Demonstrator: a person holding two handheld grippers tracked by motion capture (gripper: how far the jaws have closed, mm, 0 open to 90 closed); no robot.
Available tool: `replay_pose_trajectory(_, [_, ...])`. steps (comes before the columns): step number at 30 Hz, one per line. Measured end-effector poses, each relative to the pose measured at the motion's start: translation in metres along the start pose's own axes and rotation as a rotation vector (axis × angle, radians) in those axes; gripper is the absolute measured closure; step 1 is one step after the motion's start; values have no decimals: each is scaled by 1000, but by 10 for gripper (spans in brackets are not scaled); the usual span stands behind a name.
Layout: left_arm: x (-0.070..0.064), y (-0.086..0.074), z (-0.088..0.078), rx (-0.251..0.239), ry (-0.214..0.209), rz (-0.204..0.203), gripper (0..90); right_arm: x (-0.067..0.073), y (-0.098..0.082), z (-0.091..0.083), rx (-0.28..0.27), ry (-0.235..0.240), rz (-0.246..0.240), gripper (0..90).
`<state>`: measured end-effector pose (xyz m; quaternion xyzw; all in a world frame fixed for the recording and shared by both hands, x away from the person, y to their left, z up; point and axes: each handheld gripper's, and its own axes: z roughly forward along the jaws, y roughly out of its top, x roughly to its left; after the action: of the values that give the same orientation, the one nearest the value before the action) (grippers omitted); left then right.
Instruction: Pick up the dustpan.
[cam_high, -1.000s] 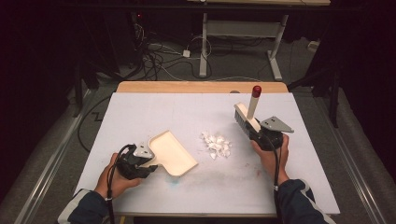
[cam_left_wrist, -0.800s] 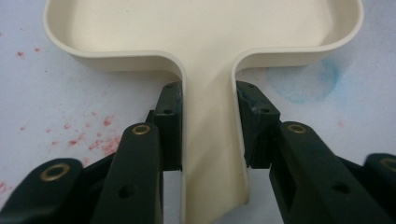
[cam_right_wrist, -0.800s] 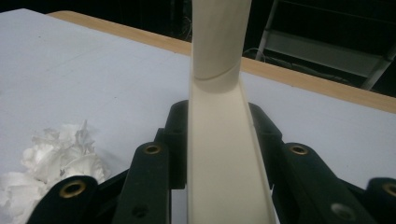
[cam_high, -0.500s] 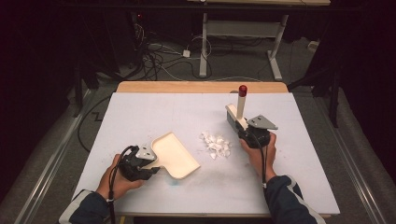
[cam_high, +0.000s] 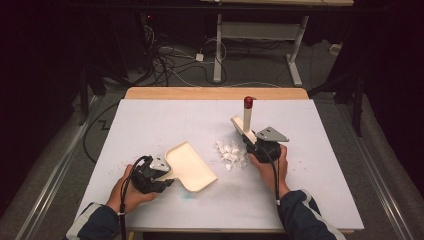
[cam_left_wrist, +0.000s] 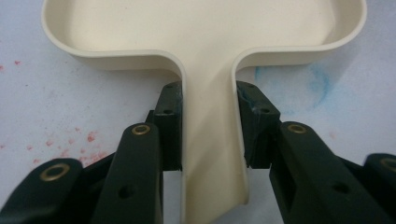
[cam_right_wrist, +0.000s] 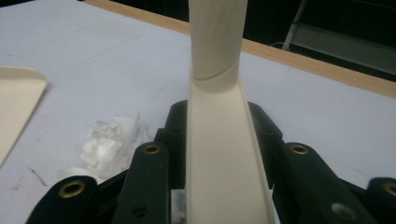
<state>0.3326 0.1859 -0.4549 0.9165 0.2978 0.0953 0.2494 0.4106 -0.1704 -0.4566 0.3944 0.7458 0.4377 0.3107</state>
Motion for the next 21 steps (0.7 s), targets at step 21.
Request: replay_pose_trajectory(21, [-5, 13, 7, 5, -12, 4, 636, 21, -1, -2, -28, 109, -4, 675])
